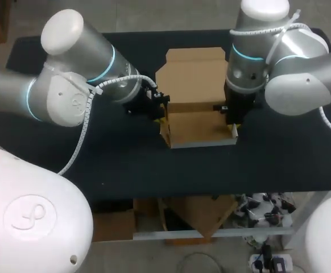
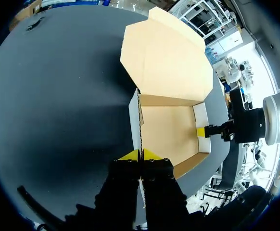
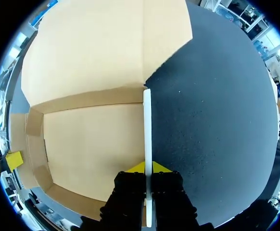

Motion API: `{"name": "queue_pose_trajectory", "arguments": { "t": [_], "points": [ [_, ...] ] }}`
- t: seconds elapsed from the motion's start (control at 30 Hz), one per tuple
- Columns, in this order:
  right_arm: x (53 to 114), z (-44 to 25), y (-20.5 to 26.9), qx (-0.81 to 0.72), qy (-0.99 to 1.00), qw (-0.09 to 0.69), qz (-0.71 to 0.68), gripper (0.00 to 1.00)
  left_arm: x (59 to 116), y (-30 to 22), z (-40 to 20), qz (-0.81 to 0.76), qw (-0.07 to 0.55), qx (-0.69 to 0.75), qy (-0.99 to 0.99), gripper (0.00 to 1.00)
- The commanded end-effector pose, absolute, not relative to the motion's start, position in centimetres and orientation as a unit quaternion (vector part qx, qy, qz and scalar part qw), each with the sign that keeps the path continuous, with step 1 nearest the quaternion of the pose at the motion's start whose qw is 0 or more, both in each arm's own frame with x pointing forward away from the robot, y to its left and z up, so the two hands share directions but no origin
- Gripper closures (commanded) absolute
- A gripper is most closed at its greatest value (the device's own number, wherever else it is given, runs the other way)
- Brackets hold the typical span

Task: Assemble the packaging by folding the flat box into shape, placing the metal phone stand inside, and closing the box properly

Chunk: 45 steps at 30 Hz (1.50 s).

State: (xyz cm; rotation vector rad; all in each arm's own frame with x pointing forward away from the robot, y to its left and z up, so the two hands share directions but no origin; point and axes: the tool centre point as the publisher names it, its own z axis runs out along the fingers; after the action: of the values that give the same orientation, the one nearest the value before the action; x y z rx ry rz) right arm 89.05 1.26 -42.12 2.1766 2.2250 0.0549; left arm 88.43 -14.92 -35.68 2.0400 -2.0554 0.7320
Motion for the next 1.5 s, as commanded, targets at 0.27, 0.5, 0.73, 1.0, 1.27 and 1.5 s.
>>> {"name": "queue_pose_trajectory", "arguments": {
  "t": [0.27,0.5,0.73,1.0,1.27,1.5],
  "points": [
    [89.0,-42.2,1.5,0.699,0.715,0.013,0.018,1.00,88.3,-14.8,-34.7,0.170,0.028,0.703,-0.690,0.67],
    [89.0,-42.2,1.5,0.699,0.715,0.013,0.018,1.00,87.8,-12.7,-33.8,0.190,0.060,0.693,-0.693,0.60],
    [89.0,-42.2,1.5,0.699,0.715,0.013,0.018,1.00,87.8,-10.1,-34.1,0.203,0.089,0.691,-0.688,0.65],
    [89.0,-42.2,1.5,0.699,0.715,0.013,0.018,1.00,87.9,-8.4,-35.0,0.217,0.112,0.681,-0.691,0.64],
    [89.0,-42.2,1.5,0.699,0.715,0.013,0.018,1.00,88.4,-7.3,-36.6,0.227,0.125,0.678,-0.688,0.69],
    [89.0,-42.2,1.5,0.699,0.715,0.013,0.018,1.00,88.8,-6.8,-37.8,0.230,0.132,0.680,-0.684,0.79]
  ]
}}
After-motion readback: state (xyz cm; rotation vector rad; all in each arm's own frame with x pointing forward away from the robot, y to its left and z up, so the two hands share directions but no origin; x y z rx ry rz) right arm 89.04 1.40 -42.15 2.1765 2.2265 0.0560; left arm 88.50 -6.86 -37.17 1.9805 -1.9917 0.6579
